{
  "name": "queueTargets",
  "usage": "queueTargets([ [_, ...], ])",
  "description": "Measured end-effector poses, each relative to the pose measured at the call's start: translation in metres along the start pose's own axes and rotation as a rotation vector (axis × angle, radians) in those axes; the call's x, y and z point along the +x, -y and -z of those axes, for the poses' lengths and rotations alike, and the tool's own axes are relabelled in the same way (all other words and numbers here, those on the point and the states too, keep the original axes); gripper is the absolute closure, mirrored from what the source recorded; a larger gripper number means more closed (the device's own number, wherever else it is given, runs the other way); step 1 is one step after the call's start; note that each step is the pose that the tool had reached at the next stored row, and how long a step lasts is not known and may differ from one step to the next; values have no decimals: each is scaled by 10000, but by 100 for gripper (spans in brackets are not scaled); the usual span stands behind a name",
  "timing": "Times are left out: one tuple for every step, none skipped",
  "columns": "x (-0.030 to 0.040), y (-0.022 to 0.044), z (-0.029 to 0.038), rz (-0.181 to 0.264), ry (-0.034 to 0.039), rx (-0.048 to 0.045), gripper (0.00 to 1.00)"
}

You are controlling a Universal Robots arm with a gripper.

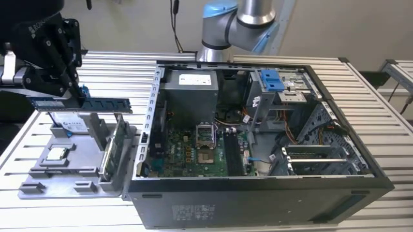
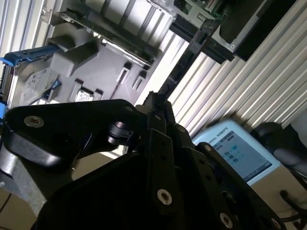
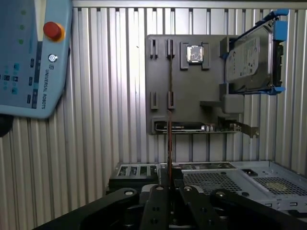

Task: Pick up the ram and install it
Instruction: 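Pick up the ram and move it above insertion slot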

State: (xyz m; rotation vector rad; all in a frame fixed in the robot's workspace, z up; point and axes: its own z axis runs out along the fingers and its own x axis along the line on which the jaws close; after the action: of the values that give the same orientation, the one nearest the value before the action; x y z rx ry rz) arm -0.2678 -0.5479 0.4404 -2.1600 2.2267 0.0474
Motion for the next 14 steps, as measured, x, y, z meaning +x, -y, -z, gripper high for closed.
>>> queueTargets([
  [0,19,0,0,0,0,86],
  [-1,38,-1,1,1,0,86],
  [-1,56,-1,1,0,0,86],
  [-2,76,0,0,-1,-1,86],
  [-3,94,0,1,-1,0,86],
  [-3,113,-1,1,0,0,86],
  [-4,131,-1,1,0,0,86],
  [-4,151,-2,1,0,0,86],
  [-5,170,-2,0,0,0,86],
  [-6,189,-1,0,0,0,86],
  [-6,209,-2,1,0,0,86],
  [-7,229,-2,0,0,0,86],
  [-7,248,-2,0,0,0,86],
  [-8,268,-2,0,0,0,86],
])
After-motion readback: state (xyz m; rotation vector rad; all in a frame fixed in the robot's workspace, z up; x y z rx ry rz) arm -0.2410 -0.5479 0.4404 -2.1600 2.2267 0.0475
